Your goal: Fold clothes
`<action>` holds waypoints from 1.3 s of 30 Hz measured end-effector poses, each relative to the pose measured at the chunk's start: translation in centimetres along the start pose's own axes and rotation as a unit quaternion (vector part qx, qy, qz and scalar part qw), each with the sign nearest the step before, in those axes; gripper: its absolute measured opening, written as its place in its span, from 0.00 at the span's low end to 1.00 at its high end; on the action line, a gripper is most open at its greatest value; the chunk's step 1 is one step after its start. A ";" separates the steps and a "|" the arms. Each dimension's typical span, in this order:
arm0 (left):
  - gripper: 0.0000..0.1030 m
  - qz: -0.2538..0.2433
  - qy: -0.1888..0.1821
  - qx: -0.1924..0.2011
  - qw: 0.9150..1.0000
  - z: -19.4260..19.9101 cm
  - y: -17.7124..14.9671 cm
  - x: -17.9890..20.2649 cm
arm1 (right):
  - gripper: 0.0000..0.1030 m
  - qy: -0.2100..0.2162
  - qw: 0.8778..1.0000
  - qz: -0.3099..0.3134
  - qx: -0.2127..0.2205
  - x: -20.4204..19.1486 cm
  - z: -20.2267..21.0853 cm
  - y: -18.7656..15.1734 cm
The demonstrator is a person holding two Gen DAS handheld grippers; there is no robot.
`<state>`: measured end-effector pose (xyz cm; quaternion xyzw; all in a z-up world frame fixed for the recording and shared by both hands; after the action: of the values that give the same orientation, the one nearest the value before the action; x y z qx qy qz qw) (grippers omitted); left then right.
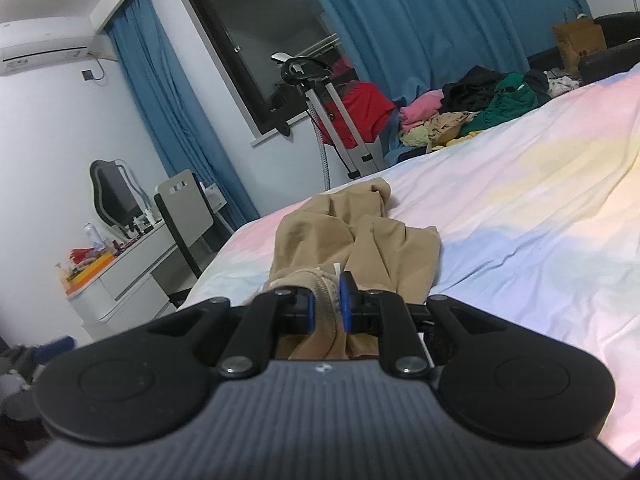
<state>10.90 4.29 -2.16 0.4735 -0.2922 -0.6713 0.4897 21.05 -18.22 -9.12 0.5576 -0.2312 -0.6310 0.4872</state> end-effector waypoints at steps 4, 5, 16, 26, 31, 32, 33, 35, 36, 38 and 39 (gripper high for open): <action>0.91 -0.019 -0.006 -0.025 0.999 -2.2 -1.0 1.7 | 0.15 0.011 1.000 0.014 0.007 -0.7 0.3 0.0; 0.91 -0.031 0.001 -0.029 0.999 -2.9 -1.3 2.3 | 0.15 0.013 1.000 0.018 0.010 -0.9 0.3 -0.1; 0.91 -0.005 0.087 -0.061 0.994 -5.3 -1.9 0.1 | 0.16 -0.021 1.000 0.002 -0.004 0.6 -0.4 0.1; 0.94 0.146 0.030 0.060 0.987 1.1 1.3 -4.9 | 0.49 -0.077 0.984 0.070 -0.145 0.6 -3.6 -3.1; 0.95 0.143 0.040 0.042 0.988 0.3 1.3 -4.8 | 0.52 -0.117 0.958 0.160 -0.208 0.1 -4.7 -6.0; 0.95 0.145 0.041 0.036 0.988 0.0 1.2 -4.7 | 0.52 -0.125 0.960 0.147 -0.201 0.5 -4.7 -5.9; 0.95 0.144 0.043 0.033 0.988 -0.2 1.1 -4.5 | 0.52 -0.134 0.964 0.130 -0.192 0.9 -4.6 -5.7; 0.95 0.138 0.048 0.033 0.989 -0.5 1.0 -4.0 | 0.52 -0.147 0.972 0.104 -0.148 1.6 -4.3 -4.9; 0.95 0.137 0.047 0.035 0.989 -0.6 1.1 -3.7 | 0.52 -0.154 0.976 0.093 -0.122 1.9 -4.0 -4.4; 0.95 0.137 0.042 0.047 0.989 -0.4 1.3 -3.2 | 0.52 -0.167 0.981 0.070 -0.071 2.2 -3.0 -3.2; 0.95 0.137 0.041 0.055 0.988 -0.3 1.4 -3.0 | 0.52 -0.173 0.982 0.060 -0.048 2.1 -2.5 -2.4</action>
<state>11.92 6.61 -0.01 0.4822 -0.3702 -0.5610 0.5619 22.68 -18.45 -12.83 0.4013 -0.3141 -0.6978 0.5035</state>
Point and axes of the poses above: each gripper's, at about its wrist camera, not at the fingertips, and z roughly against the way its jaws point, x to its right, y to its top, the point moved 3 cm from there along -z, roughly the way its jaws point
